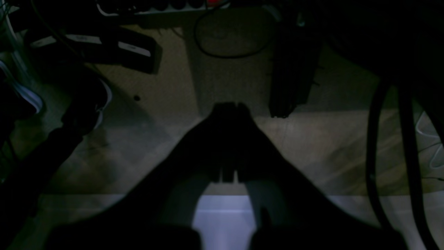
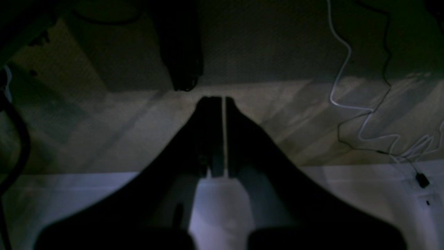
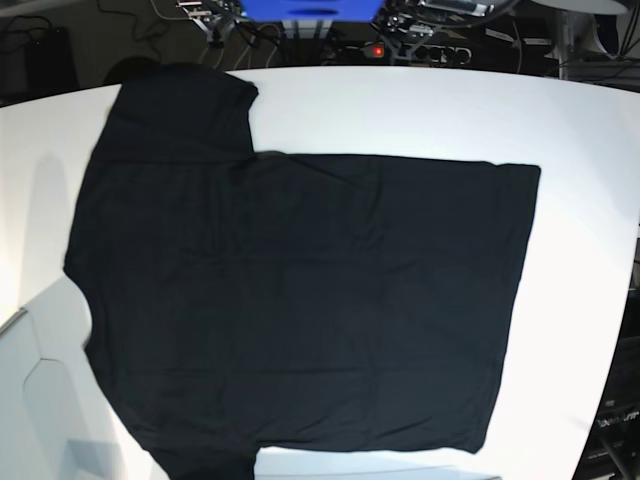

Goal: Fold the T-shirt properly

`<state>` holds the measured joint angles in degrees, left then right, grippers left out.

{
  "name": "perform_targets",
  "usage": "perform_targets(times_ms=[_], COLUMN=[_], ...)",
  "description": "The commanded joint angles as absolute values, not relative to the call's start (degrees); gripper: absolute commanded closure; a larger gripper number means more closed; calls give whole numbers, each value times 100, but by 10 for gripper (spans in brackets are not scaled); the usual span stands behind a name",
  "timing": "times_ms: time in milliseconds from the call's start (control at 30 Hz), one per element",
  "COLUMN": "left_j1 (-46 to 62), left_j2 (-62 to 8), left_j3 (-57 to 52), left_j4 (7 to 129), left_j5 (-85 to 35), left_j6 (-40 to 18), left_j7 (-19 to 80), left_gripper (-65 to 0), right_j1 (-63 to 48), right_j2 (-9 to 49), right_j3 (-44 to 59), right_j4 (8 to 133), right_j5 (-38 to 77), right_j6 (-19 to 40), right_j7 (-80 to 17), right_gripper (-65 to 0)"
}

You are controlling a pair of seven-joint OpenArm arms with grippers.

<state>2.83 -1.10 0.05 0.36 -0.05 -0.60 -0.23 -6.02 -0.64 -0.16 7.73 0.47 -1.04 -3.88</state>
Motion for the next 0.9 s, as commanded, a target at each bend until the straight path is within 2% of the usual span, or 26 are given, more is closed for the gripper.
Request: perform_targets(times_ms=[0, 867], left_j1=[286, 435], left_j2=[-127, -136], left_j3=[-4, -4], left_j4=[31, 40], left_j5=[-4, -4], left_j6=[4, -13], left_j7=[-40, -57], left_gripper=[0, 0], right_j1=[-620, -690], right_j2=[-66, -57], right_j3=[-22, -31], right_j4=[778, 778], right_j5=[66, 66], right_j6=[31, 31], right_j7=[-426, -382], right_gripper=[0, 0])
